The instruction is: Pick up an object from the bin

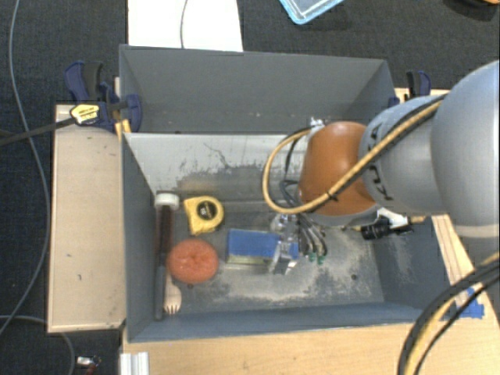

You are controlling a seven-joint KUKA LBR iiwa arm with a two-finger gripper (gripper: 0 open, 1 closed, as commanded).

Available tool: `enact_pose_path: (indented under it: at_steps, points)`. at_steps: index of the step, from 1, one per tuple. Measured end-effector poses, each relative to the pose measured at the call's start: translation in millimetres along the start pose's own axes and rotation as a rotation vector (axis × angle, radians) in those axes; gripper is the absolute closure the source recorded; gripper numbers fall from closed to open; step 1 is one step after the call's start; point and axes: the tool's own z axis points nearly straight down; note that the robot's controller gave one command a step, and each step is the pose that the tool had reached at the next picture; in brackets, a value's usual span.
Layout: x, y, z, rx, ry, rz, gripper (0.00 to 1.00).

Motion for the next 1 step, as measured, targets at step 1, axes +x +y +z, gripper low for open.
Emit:
enact_pose_path:
  at_steps: [1]
  points:
    - [0.0, 0.0, 0.0, 0.000, 0.000, 0.002, 1.00]
